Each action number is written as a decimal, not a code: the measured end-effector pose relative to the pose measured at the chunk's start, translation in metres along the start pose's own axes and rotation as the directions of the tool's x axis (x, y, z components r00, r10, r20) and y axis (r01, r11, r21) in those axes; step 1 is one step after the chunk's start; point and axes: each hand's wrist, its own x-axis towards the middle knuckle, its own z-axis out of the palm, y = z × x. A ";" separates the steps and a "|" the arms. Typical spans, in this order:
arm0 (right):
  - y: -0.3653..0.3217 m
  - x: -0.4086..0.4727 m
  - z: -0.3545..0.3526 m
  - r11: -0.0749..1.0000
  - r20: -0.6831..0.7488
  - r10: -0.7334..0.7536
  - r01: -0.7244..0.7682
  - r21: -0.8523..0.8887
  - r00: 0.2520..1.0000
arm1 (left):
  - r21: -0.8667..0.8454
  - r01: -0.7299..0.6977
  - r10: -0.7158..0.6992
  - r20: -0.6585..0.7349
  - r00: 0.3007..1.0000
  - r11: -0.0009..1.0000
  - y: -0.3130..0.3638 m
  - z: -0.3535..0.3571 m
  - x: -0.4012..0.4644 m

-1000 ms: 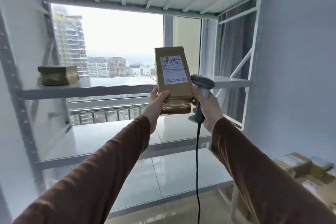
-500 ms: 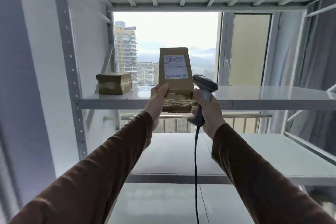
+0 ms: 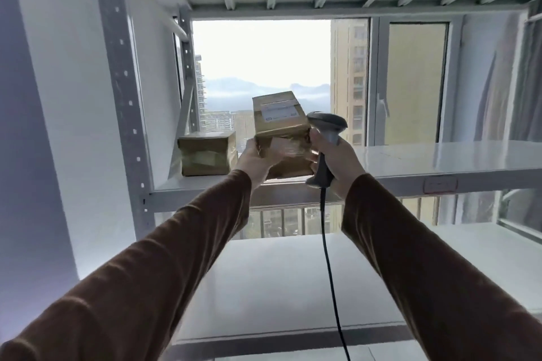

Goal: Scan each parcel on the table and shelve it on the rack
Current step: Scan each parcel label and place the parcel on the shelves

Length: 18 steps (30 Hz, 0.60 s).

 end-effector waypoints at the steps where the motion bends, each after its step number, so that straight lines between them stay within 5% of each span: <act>1: 0.002 0.008 0.009 1.000 -0.015 0.019 -0.019 0.006 1.000 | 0.042 -0.004 0.004 -0.011 1.000 0.999 -0.003 -0.007 0.010; 18: 0.040 0.100 0.055 0.977 -0.142 0.215 -0.213 0.024 0.966 | 0.250 0.092 -0.102 0.028 0.994 0.964 -0.060 -0.026 0.103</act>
